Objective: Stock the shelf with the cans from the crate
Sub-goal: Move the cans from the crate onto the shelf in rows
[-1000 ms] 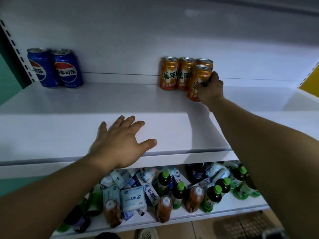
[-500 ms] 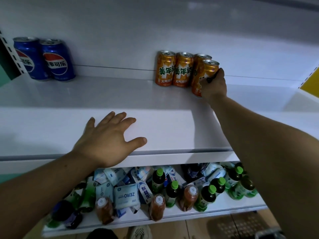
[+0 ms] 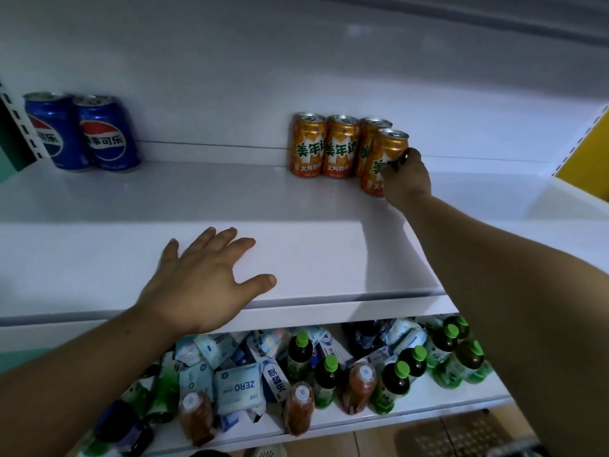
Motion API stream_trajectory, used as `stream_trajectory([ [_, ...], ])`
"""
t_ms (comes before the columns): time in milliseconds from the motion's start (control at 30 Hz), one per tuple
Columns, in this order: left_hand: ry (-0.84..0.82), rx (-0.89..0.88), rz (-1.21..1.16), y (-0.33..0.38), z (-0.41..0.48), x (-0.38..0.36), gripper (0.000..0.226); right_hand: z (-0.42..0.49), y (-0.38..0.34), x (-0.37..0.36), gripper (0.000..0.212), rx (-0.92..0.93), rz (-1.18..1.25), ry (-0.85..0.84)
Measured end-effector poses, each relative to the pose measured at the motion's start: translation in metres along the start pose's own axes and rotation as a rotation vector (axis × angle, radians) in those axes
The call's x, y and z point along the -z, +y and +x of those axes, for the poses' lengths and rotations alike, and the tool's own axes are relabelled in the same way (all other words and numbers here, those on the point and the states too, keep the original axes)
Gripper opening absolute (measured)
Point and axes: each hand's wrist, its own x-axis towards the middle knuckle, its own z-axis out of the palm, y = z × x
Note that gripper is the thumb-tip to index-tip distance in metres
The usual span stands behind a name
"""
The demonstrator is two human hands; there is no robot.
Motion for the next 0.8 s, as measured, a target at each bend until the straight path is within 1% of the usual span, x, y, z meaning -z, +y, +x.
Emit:
stream_trajectory([
  [100,0.002,-0.004,0.007,-0.001,0.002,-0.001,0.081,-0.004,0.0,-0.003,0.037,-0.008,0.011,-0.002],
  [267,0.005,-0.007,0.009,-0.002,0.002,-0.002,0.079,-0.004,-0.002,-0.002,0.037,-0.021,0.038,-0.047],
  [333,0.0,-0.008,0.004,-0.001,0.002,-0.001,0.078,-0.009,-0.002,0.002,0.046,-0.062,0.038,-0.087],
  [400,-0.008,-0.015,-0.002,0.0,0.001,0.001,0.078,-0.02,-0.002,0.012,0.059,-0.08,-0.048,-0.135],
  [533,-0.084,-0.004,-0.012,0.002,0.004,0.009,0.075,-0.057,-0.003,0.056,0.075,0.003,-0.319,-0.246],
  [667,-0.119,-0.01,-0.021,0.021,0.005,0.022,0.078,-0.097,0.004,0.117,0.072,0.007,-0.433,-0.284],
  [733,-0.128,-0.107,-0.063,0.051,0.001,0.025,0.089,-0.121,0.013,0.151,0.071,-0.012,-0.467,-0.269],
  [800,-0.147,-0.234,-0.103,0.094,-0.009,0.022,0.094,-0.146,0.025,0.186,0.071,-0.037,-0.504,-0.236],
])
